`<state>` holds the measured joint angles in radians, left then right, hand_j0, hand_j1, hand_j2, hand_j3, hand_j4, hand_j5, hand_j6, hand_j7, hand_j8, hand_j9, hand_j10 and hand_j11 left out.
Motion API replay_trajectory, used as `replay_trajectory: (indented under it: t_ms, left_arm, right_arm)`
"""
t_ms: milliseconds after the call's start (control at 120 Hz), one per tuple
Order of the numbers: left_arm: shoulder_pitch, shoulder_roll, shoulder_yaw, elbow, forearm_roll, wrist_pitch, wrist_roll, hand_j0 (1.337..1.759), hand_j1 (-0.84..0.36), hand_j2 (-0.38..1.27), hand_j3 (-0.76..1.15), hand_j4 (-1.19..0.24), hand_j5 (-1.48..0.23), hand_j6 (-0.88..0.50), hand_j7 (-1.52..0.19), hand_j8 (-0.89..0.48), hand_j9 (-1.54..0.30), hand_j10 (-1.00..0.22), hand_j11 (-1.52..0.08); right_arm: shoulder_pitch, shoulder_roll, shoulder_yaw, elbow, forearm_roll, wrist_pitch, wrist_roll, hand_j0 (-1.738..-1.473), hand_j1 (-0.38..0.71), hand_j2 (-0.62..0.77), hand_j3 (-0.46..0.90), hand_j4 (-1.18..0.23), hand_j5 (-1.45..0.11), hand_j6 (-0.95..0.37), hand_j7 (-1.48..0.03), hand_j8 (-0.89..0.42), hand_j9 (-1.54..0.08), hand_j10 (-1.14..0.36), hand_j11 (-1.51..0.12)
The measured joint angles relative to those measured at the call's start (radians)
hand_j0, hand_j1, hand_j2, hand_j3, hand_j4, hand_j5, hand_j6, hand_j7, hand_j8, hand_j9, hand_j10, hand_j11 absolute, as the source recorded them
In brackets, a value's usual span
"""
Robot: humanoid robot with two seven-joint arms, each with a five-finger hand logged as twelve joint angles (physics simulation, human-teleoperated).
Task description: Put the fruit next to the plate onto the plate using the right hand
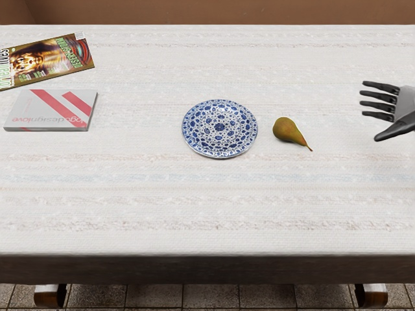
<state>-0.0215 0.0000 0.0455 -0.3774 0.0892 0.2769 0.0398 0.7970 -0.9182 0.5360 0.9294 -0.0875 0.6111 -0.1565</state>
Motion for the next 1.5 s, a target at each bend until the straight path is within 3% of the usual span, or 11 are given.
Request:
replay_trajectory:
  t_ms: [158,517,642,725,842,925,1117,1383,1500]
  left_arm:
    - [0.0,0.0,0.0,0.0,0.0,0.0,0.0,1.658,0.35,0.0,0.0,0.0,0.0,0.0,0.0,0.0,0.0,0.0,0.0]
    - [0.0,0.0,0.0,0.0,0.0,0.0,0.0,1.658,0.35,0.0,0.0,0.0,0.0,0.0,0.0,0.0,0.0,0.0,0.0]
    - [0.0,0.0,0.0,0.0,0.0,0.0,0.0,1.658,0.35,0.0,0.0,0.0,0.0,0.0,0.0,0.0,0.0,0.0,0.0]
    - [0.0,0.0,0.0,0.0,0.0,0.0,0.0,1.658,0.35,0.0,0.0,0.0,0.0,0.0,0.0,0.0,0.0,0.0,0.0]
    - [0.0,0.0,0.0,0.0,0.0,0.0,0.0,1.658,0.35,0.0,0.0,0.0,0.0,0.0,0.0,0.0,0.0,0.0,0.0]
    - [0.0,0.0,0.0,0.0,0.0,0.0,0.0,1.658,0.35,0.0,0.0,0.0,0.0,0.0,0.0,0.0,0.0,0.0,0.0]
    - [0.0,0.0,0.0,0.0,0.0,0.0,0.0,1.658,0.35,0.0,0.0,0.0,0.0,0.0,0.0,0.0,0.0,0.0,0.0]
    - [0.0,0.0,0.0,0.0,0.0,0.0,0.0,1.658,0.35,0.0,0.0,0.0,0.0,0.0,0.0,0.0,0.0,0.0,0.0]
    - [0.0,0.0,0.0,0.0,0.0,0.0,0.0,1.658,0.35,0.0,0.0,0.0,0.0,0.0,0.0,0.0,0.0,0.0,0.0]
  right_arm:
    - [0.007,0.008,0.001,-0.001,0.002,0.0,0.0,-1.658,-0.35,0.0,0.0,0.0,0.0,0.0,0.0,0.0,0.0,0.0,0.0]
    - [0.154,0.188,-0.013,0.027,-0.151,0.0,-0.014,-1.658,-0.35,0.0,0.0,0.0,0.0,0.0,0.0,0.0,0.0,0.0,0.0]
    - [0.18,0.225,-0.015,0.163,-0.252,-0.172,-0.14,-1.658,-0.35,0.0,0.0,0.0,0.0,0.0,0.0,0.0,0.0,0.0,0.0]
    - [0.191,0.23,-0.015,0.261,-0.307,-0.311,-0.203,-1.658,-0.35,0.0,0.0,0.0,0.0,0.0,0.0,0.0,0.0,0.0,0.0]
    - [0.216,0.239,-0.016,0.398,-0.419,-0.521,-0.351,-1.658,-0.35,0.0,0.0,0.0,0.0,0.0,0.0,0.0,0.0,0.0,0.0]
    - [0.227,0.261,-0.025,0.451,-0.517,-0.62,-0.408,-1.658,-0.35,0.0,0.0,0.0,0.0,0.0,0.0,0.0,0.0,0.0,0.0]
    - [0.252,0.347,-0.103,0.483,-0.801,-0.794,-0.447,-1.658,-0.35,0.0,0.0,0.0,0.0,0.0,0.0,0.0,0.0,0.0,0.0]
    - [0.313,0.385,-0.248,0.434,-0.945,-0.871,-0.454,-1.658,-0.35,0.0,0.0,0.0,0.0,0.0,0.0,0.0,0.0,0.0,0.0]
    - [0.322,0.445,-0.299,0.363,-0.975,-0.901,-0.454,-1.658,-0.35,0.0,0.0,0.0,0.0,0.0,0.0,0.0,0.0,0.0,0.0]
